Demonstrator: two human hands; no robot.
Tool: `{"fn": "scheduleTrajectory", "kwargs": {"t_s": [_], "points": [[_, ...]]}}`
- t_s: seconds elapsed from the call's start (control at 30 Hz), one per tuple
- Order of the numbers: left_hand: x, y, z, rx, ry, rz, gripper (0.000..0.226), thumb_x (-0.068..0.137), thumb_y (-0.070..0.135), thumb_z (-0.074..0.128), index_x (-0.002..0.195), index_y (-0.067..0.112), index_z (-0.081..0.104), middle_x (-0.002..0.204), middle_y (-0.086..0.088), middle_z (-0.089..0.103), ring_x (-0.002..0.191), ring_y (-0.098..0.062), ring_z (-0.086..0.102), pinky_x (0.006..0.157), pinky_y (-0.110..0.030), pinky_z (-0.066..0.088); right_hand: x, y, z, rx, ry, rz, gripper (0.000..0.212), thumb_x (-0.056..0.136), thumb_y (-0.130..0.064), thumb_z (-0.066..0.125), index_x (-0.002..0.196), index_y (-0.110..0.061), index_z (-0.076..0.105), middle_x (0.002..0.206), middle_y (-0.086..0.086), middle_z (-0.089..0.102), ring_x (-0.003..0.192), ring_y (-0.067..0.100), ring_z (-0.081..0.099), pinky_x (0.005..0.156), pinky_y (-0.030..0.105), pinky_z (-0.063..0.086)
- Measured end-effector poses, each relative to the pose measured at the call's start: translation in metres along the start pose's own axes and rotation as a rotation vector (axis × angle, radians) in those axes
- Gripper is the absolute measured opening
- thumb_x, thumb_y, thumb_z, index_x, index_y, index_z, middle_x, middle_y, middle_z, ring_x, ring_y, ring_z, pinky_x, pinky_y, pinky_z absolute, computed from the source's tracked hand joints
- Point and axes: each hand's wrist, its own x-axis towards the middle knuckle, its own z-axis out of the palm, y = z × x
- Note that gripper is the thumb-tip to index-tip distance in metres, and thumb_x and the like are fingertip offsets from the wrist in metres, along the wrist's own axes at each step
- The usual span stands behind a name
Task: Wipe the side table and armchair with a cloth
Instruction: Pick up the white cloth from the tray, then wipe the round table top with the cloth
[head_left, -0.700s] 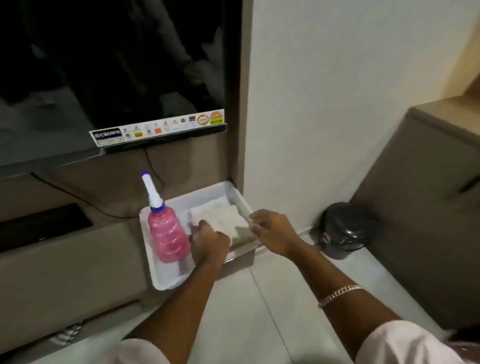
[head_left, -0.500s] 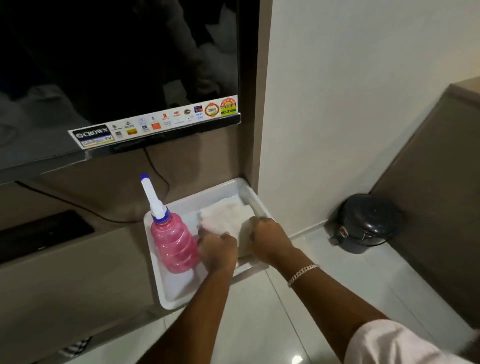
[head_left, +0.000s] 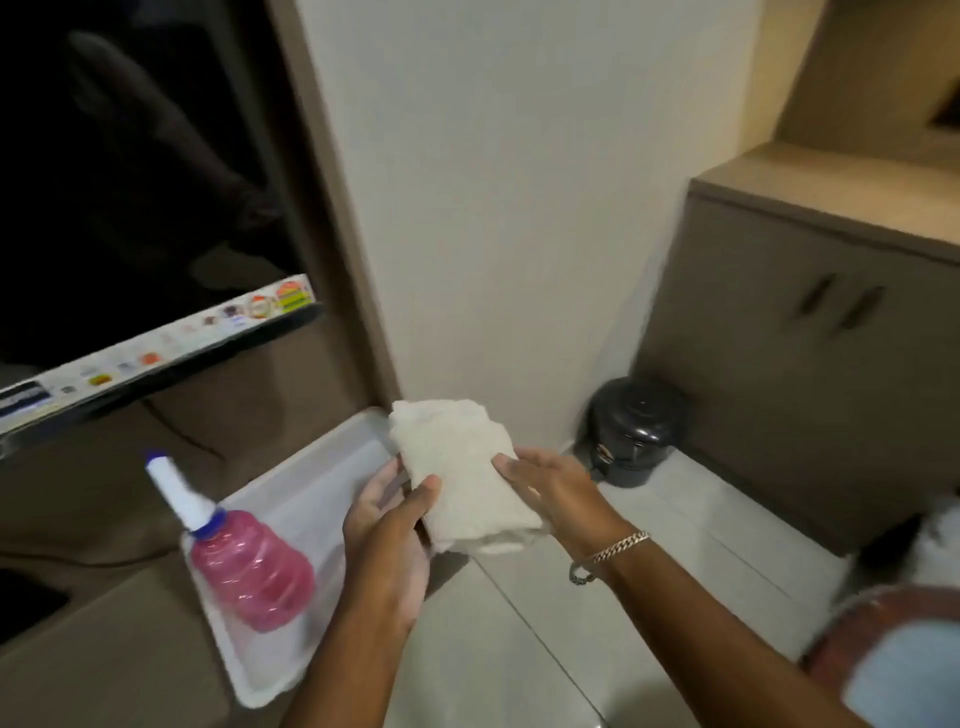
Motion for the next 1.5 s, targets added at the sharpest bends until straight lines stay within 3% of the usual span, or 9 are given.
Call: {"fn": "scheduleTrajectory", "kwargs": {"t_s": [0.13, 0.43, 0.6, 0.73, 0.83, 0.93, 1.1, 1.2, 1.5], "points": [[-0.063, -0.050, 0.055, 0.145, -0.305, -0.086, 0.057, 0.085, -0.011, 0.060, 0.140, 0.002, 0.052, 0.125, -0.016, 0.072, 0.114, -0.031, 0.070, 0.101, -0.049, 0.056, -0.087, 0.012, -0.089, 0.375, 0.086, 0.010, 0.020, 0.084, -0.019, 0.075, 0.101, -0.008, 0.072, 0.102, 0.014, 0.077, 0.085, 0.026, 0.073, 0.067, 0.031, 0.061], [-0.290, -0.306, 0.114, 0.624, -0.863, -0.324, 0.045, 0.082, -0.004, 0.065, 0.126, 0.008, 0.066, 0.116, -0.011, 0.077, 0.104, -0.027, 0.072, 0.084, -0.035, 0.062, -0.399, 0.198, -0.298, 0.514, 0.564, -0.001, 0.049, 0.079, -0.016, 0.075, 0.122, 0.005, 0.063, 0.120, 0.019, 0.069, 0.107, 0.033, 0.065, 0.101, 0.048, 0.052], [-0.445, -0.471, 0.111, 0.857, -0.998, -0.383, 0.041, 0.080, -0.015, 0.068, 0.104, 0.017, 0.073, 0.087, -0.003, 0.081, 0.070, -0.009, 0.074, 0.062, -0.021, 0.062, -0.575, 0.334, -0.374, 0.706, 0.814, 0.023, 0.055, 0.075, -0.013, 0.080, 0.126, 0.000, 0.062, 0.127, 0.023, 0.069, 0.117, 0.042, 0.065, 0.105, 0.059, 0.050], [-0.533, -0.577, 0.118, 0.985, -1.046, -0.421, 0.045, 0.077, -0.007, 0.077, 0.118, 0.006, 0.068, 0.095, -0.004, 0.076, 0.080, -0.019, 0.071, 0.071, -0.030, 0.060, -0.657, 0.412, -0.424, 0.732, 1.144, 0.137, 0.062, 0.067, -0.019, 0.086, 0.123, -0.010, 0.062, 0.120, 0.017, 0.073, 0.107, 0.038, 0.071, 0.095, 0.060, 0.056], [-0.564, -0.647, 0.124, 1.031, -1.158, -0.411, 0.046, 0.081, -0.005, 0.074, 0.123, 0.012, 0.066, 0.097, 0.004, 0.073, 0.081, -0.005, 0.071, 0.067, -0.014, 0.057, -0.689, 0.472, -0.472, 0.733, 1.271, 0.183, 0.057, 0.070, -0.016, 0.086, 0.122, -0.011, 0.062, 0.120, 0.017, 0.073, 0.105, 0.035, 0.071, 0.094, 0.058, 0.056], [-0.561, -0.710, 0.124, 1.136, -1.279, -0.286, 0.046, 0.089, 0.003, 0.067, 0.132, 0.019, 0.061, 0.105, 0.004, 0.072, 0.092, -0.010, 0.069, 0.076, -0.009, 0.051, -0.695, 0.532, -0.514, 0.553, 1.270, 0.297, 0.054, 0.083, -0.020, 0.078, 0.131, -0.013, 0.055, 0.129, 0.013, 0.067, 0.108, 0.029, 0.066, 0.099, 0.051, 0.055], [-0.486, -0.793, 0.112, 1.542, -1.571, 0.416, 0.044, 0.096, 0.015, 0.057, 0.136, -0.003, 0.057, 0.140, -0.023, 0.060, 0.132, -0.036, 0.055, 0.115, -0.043, 0.039, -0.679, 0.603, -0.512, -0.390, 1.577, 0.716, 0.071, 0.087, -0.035, 0.070, 0.149, -0.023, 0.035, 0.154, 0.016, 0.040, 0.135, 0.042, 0.044, 0.105, 0.061, 0.041], [-0.444, -0.828, 0.111, 1.693, -1.643, 0.877, 0.059, 0.096, 0.031, 0.045, 0.146, -0.001, 0.046, 0.157, -0.025, 0.042, 0.148, -0.042, 0.036, 0.120, -0.059, 0.029, -0.663, 0.621, -0.475, -0.804, 1.316, 0.733, 0.075, 0.084, -0.071, 0.045, 0.150, -0.035, 0.036, 0.164, 0.016, 0.026, 0.144, 0.048, 0.030, 0.101, 0.063, 0.039], [-0.423, -0.880, 0.131, 1.836, -1.484, 1.235, 0.082, 0.096, 0.059, 0.030, 0.157, 0.005, 0.020, 0.168, -0.019, 0.021, 0.156, -0.034, 0.017, 0.125, -0.058, 0.016, -0.594, 0.594, -0.684, -0.689, 1.368, 0.983, 0.084, 0.074, -0.071, 0.057, 0.137, -0.026, 0.025, 0.150, 0.023, 0.027, 0.133, 0.057, 0.030, 0.105, 0.069, 0.033]]}}
